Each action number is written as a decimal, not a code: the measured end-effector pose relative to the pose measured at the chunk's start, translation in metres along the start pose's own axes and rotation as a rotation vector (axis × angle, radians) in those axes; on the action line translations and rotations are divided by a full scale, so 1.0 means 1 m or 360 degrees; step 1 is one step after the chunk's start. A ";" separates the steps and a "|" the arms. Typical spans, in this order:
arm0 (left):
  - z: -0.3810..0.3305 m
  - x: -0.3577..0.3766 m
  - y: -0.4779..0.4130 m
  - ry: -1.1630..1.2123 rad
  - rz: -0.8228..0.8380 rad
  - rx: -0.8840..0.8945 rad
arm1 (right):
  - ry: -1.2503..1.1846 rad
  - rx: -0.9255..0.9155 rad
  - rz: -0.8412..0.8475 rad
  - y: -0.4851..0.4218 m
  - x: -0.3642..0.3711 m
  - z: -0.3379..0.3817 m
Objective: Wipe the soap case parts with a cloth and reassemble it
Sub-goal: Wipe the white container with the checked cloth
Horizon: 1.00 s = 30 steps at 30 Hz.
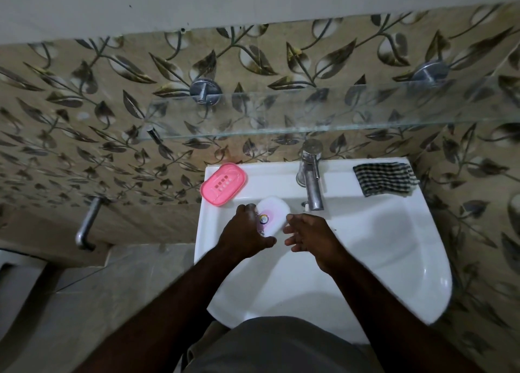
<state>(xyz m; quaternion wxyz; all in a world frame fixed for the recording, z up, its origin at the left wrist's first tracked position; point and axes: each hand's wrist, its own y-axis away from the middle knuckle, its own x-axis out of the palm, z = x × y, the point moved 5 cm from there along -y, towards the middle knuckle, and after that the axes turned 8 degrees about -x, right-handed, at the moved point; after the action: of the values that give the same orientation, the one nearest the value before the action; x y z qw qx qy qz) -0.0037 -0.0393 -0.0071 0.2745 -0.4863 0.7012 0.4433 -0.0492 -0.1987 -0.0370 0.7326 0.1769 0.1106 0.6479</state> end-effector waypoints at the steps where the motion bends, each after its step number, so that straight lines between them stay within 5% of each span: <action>1: -0.001 -0.001 0.000 0.0058 -0.0037 -0.0001 | -0.0019 -0.0020 -0.0044 0.001 -0.001 0.000; 8: -0.031 -0.009 0.007 0.0377 -0.0195 0.0408 | -0.0109 -0.0151 -0.0341 0.007 -0.020 0.001; 12: -0.047 0.001 0.009 0.0249 -0.0175 0.0551 | -0.0075 -0.0150 -0.0368 0.011 -0.030 -0.003; 22: -0.046 0.017 0.001 0.0019 -0.0014 0.0410 | -0.0058 -0.0062 -0.0420 0.012 -0.045 -0.013; 30: -0.035 0.020 -0.006 0.0618 0.0131 0.0073 | -0.0036 -0.0192 -0.0731 -0.009 -0.081 -0.008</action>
<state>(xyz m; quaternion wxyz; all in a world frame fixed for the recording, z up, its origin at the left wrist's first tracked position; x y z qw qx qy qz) -0.0040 -0.0802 -0.0091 0.1269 -0.5272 0.7701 0.3361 -0.0556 -0.2789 -0.0533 0.8713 0.1103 0.1008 0.4675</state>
